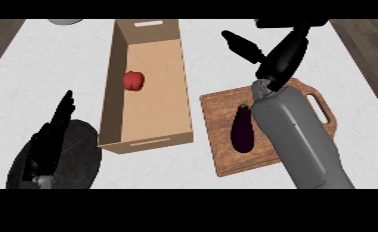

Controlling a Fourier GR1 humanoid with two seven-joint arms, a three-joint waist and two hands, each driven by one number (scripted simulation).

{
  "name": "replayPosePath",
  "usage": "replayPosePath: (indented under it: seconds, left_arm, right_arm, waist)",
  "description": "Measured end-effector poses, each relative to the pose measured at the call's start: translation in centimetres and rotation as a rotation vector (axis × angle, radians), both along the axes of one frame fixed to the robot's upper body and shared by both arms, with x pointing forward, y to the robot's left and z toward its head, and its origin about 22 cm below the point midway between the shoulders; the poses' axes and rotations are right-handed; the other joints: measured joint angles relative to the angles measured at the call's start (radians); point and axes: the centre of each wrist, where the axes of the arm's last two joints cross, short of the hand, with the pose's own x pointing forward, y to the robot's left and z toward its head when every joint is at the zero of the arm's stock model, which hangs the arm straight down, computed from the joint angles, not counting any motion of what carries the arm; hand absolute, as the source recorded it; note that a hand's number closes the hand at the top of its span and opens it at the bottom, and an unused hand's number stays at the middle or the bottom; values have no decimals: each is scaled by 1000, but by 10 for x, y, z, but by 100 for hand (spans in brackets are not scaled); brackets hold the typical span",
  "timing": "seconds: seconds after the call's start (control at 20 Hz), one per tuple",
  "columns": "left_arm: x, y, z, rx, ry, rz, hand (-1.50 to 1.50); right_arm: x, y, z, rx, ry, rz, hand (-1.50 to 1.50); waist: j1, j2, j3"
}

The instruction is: Pick the bell pepper from the cutting board and place it in the cardboard box

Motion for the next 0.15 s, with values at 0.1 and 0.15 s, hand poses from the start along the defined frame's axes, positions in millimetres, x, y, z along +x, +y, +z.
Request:
replayPosePath:
  seconds: [0.1,0.15]
  left_arm:
    - [-3,1,1,4,1,10,0]
    - [-2,2,3,4,2,6,0]
  right_arm:
    - [-22,-16,-5,8,-12,-2,-150]
    - [-33,-22,-4,11,-21,3,-150]
  waist:
    - [-7,-2,0]
    - [-8,-1,0]
